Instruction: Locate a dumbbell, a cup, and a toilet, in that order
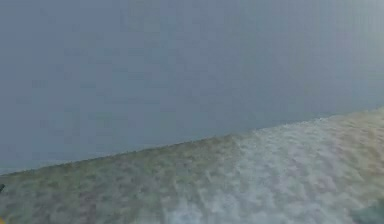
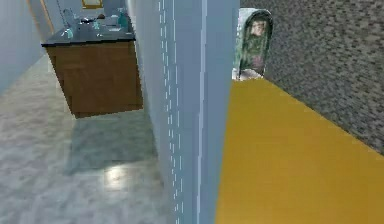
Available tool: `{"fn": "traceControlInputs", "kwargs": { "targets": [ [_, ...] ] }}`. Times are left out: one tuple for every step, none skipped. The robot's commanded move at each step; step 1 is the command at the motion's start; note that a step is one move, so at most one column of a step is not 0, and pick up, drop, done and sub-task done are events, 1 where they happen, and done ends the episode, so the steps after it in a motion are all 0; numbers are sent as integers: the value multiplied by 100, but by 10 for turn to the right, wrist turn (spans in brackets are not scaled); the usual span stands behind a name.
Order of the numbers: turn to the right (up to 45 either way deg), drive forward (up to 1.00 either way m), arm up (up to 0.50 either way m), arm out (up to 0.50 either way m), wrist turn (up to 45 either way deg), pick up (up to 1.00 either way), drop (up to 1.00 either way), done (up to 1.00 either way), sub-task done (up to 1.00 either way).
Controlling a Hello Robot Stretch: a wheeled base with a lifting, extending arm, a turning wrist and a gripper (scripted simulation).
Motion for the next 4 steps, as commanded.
{"fn": "traceControlInputs", "kwargs": {
  "targets": [
    [0,35,0,0,0,0,0,0,0],
    [450,0,0,0,0,0,0,0,0],
    [60,0,0,0,0,0,0,0,0],
    [0,100,0,0,0,0,0,0,0]
  ]
}}
